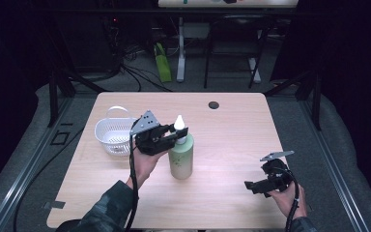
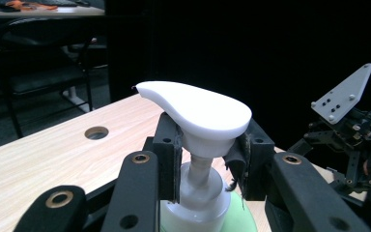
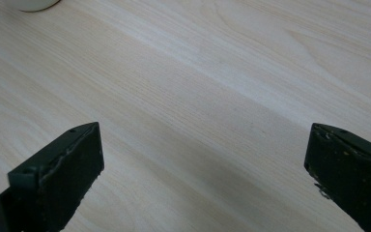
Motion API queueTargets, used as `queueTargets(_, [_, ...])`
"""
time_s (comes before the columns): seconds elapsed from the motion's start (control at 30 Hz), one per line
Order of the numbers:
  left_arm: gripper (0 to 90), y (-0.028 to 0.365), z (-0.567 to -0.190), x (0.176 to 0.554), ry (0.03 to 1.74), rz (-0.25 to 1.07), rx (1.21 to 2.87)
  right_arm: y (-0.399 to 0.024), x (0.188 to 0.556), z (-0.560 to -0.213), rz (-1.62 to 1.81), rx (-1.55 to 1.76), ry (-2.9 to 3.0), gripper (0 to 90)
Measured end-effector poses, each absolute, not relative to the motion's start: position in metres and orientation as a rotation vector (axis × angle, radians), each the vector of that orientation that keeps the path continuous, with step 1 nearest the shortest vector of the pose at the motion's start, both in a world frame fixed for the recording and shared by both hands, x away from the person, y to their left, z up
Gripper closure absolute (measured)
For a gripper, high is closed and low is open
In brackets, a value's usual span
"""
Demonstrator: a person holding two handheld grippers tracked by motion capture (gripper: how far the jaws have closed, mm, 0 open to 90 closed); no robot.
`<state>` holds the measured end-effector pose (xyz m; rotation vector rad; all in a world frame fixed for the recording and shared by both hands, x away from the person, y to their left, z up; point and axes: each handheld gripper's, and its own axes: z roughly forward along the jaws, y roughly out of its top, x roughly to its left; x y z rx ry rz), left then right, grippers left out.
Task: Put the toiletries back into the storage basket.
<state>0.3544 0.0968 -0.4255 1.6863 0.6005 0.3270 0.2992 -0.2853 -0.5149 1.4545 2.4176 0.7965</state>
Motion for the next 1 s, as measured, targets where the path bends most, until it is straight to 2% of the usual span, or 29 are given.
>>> queueTargets(1.0, [67.2, 0.107, -0.407, 0.347, 0.558, 0.364, 1.647, -0.286, 0.301, -0.517, 0.780, 1.425, 2.411, 0.6])
